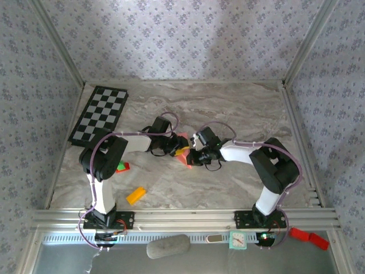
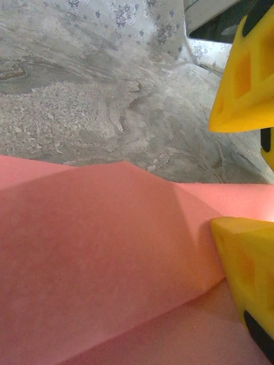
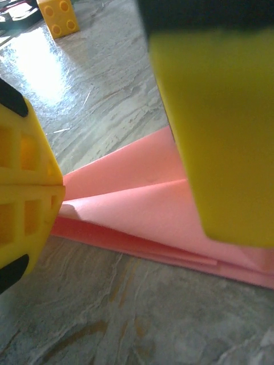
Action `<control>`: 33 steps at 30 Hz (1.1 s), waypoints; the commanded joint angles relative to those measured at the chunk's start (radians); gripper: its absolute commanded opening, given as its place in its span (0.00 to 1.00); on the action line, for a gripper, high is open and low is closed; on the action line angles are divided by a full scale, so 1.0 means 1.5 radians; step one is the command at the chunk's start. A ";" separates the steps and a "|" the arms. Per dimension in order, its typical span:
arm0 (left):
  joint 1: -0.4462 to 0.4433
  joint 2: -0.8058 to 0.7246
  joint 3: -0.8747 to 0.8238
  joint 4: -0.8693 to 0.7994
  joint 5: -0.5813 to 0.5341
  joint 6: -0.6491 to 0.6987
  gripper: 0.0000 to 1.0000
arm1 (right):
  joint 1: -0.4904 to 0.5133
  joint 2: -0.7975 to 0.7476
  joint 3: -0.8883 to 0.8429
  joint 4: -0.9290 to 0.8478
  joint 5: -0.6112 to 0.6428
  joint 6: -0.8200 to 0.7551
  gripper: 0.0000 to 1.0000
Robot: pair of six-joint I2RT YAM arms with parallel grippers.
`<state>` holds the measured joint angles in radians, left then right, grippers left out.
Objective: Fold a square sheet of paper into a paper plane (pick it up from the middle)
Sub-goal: Fourth fold the wing at the center of the table.
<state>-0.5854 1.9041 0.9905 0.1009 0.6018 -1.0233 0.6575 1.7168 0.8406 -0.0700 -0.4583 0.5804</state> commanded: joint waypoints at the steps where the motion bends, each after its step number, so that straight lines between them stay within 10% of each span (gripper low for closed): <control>1: -0.001 0.023 -0.003 -0.048 -0.025 -0.007 0.43 | -0.005 0.007 -0.016 -0.003 0.012 0.014 0.04; 33: 0.022 0.031 0.075 -0.070 -0.007 0.057 0.38 | -0.021 0.004 -0.031 -0.111 -0.020 -0.066 0.04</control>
<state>-0.5552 1.9274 1.0657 0.0158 0.5869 -0.9699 0.6304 1.7164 0.8177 -0.1272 -0.5083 0.5091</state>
